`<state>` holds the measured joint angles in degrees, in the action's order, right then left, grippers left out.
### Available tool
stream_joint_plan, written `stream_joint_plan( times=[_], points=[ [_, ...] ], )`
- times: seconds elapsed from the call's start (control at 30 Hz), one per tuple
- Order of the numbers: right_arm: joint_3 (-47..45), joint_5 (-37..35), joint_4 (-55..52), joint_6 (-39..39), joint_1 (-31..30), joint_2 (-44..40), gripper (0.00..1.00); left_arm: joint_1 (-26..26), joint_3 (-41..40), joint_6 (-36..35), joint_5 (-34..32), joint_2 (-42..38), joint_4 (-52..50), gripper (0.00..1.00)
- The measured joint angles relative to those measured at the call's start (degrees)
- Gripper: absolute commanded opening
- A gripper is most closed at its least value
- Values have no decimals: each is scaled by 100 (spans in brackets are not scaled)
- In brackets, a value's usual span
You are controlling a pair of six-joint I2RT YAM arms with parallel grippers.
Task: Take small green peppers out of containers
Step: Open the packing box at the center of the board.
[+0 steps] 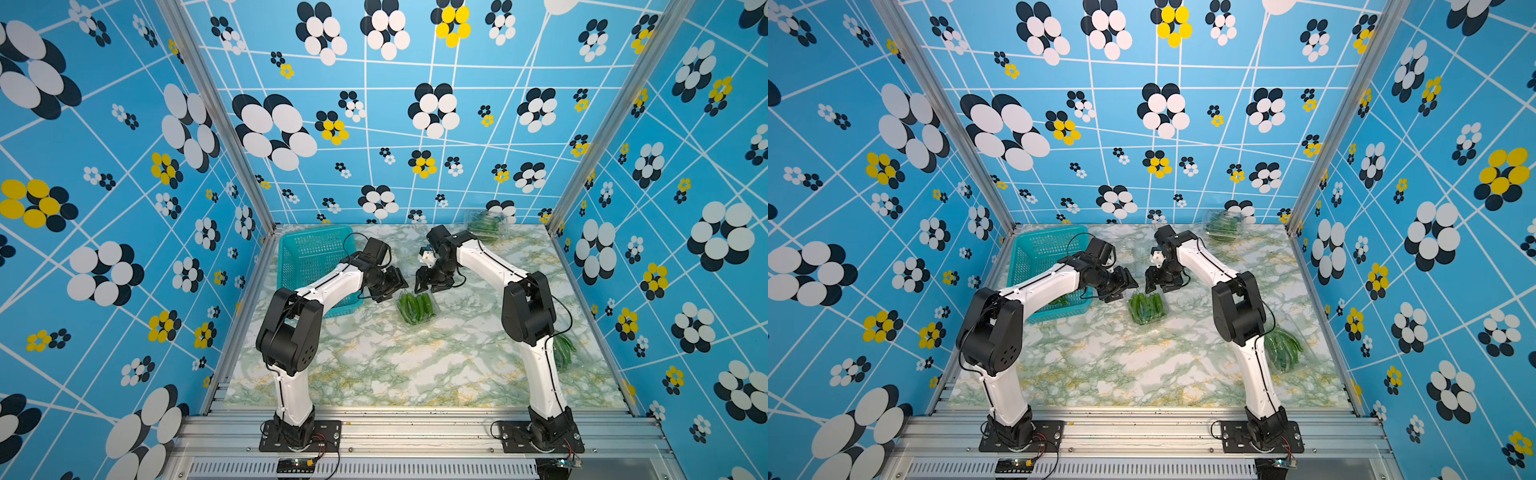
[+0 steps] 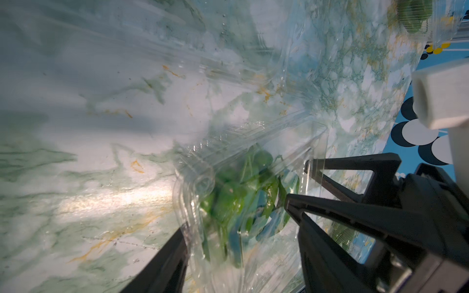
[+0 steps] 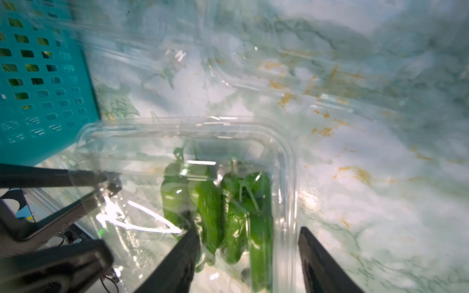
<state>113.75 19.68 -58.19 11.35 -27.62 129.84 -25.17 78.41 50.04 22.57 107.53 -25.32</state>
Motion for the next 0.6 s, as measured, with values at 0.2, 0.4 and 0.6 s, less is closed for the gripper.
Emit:
stream_joint_plan(
  times=[0.2, 0.4, 0.6],
  points=[
    [7, 17, -20, -4, 0, 22, 66, 31, -411, 7, 22, -52, 157, 68],
    [85, 15, -131, -17, 0, 28, 66, 153, -1016, 125, 87, -404, 422, 69],
    [116, 13, -149, -17, 0, 31, 66, 247, -1346, 264, 83, -881, 649, 63]
  ],
)
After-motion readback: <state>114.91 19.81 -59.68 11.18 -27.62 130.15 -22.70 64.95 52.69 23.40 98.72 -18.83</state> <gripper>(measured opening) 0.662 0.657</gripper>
